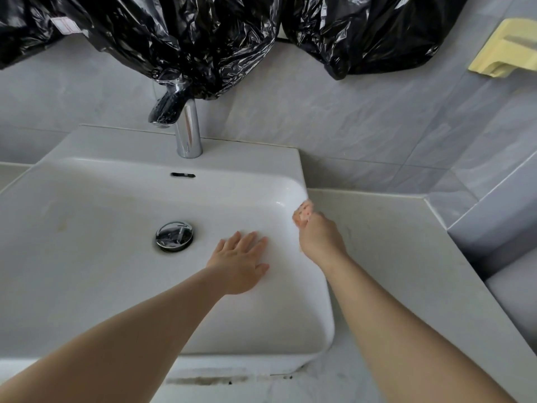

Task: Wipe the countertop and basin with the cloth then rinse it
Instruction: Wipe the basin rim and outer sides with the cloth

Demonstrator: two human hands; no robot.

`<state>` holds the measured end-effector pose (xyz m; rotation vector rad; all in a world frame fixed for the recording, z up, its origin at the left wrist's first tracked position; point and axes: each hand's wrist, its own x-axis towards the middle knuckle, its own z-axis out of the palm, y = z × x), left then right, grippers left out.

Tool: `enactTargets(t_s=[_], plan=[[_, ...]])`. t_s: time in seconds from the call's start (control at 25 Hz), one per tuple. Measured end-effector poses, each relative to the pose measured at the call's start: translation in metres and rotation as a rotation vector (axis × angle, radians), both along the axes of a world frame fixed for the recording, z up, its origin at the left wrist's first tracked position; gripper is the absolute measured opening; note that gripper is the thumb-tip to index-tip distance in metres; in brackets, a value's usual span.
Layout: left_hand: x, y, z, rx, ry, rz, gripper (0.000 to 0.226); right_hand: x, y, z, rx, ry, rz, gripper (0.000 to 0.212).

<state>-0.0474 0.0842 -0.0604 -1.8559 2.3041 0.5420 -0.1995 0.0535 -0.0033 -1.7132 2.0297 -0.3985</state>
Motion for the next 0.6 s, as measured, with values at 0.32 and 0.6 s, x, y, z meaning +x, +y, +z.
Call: enactTargets(t_s=[0.32,0.6], plan=[[-0.001,0.024,-0.002,-0.011,-0.003,-0.012,0.058,-0.025,0.097,-0.007,0.012,-0.016,0.086,0.032],[-0.003,0.03,-0.001,-0.055,-0.002,0.01,0.056,-0.022,0.104,-0.008,-0.031,-0.109,0.04,0.032]])
